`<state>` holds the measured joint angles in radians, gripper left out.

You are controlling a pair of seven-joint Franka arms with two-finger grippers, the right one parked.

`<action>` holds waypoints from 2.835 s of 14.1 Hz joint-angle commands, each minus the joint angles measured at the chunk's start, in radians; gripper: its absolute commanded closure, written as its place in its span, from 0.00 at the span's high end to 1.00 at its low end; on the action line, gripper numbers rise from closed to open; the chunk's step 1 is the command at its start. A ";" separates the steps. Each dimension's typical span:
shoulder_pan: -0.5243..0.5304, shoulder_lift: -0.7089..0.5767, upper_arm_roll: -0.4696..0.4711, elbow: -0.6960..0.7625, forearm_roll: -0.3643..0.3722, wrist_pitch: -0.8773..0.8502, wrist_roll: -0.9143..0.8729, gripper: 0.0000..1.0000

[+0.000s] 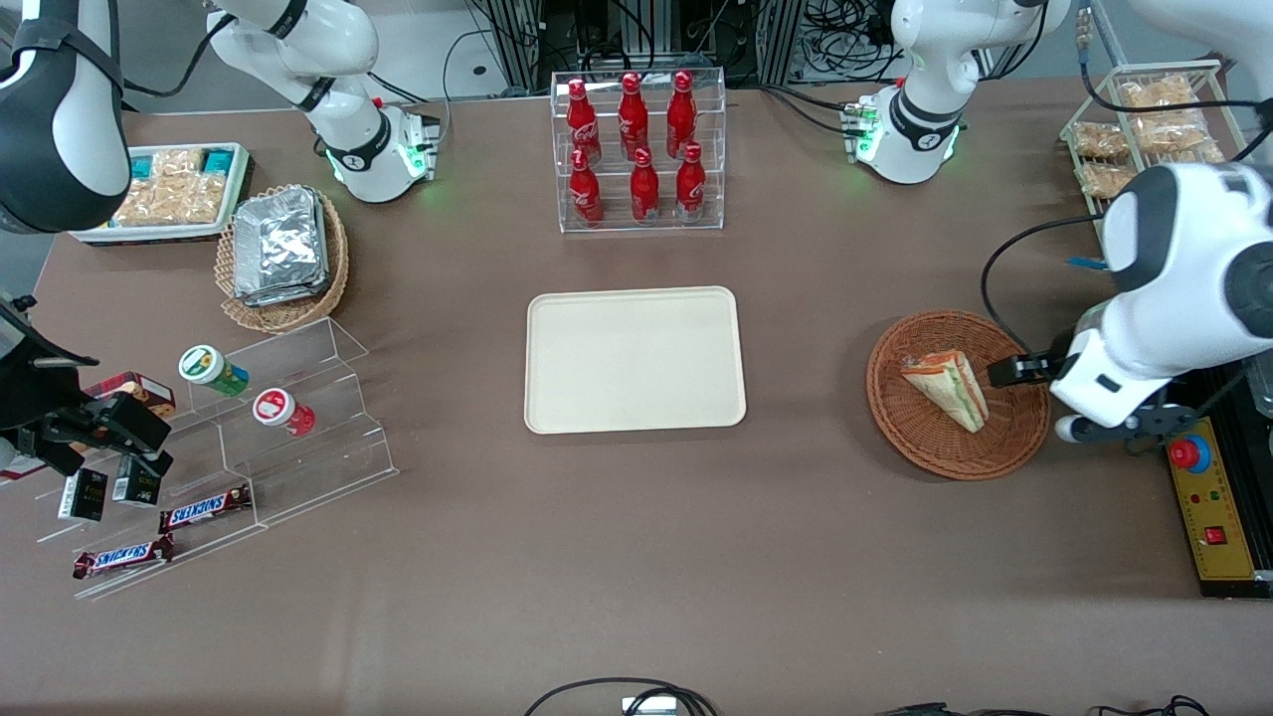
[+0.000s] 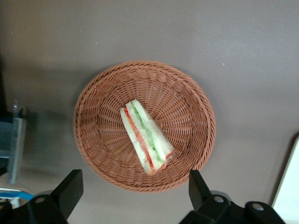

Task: Place sandwich from basket to tray
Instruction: 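Move the left gripper over the sandwich in the wicker basket, then lower the left gripper and close it on the sandwich wedge, then lift the sandwich and carry it toward the cream tray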

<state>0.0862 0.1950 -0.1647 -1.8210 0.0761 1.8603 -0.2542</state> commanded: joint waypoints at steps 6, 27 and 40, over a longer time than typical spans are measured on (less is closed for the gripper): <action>-0.019 -0.069 -0.003 -0.394 0.002 0.433 -0.238 1.00; -0.008 -0.040 0.004 -0.548 0.005 0.645 -0.286 0.00; -0.025 -0.065 -0.275 -0.190 0.037 0.255 -0.275 0.00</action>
<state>0.0613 0.1107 -0.3843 -2.0416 0.0808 2.1175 -0.5315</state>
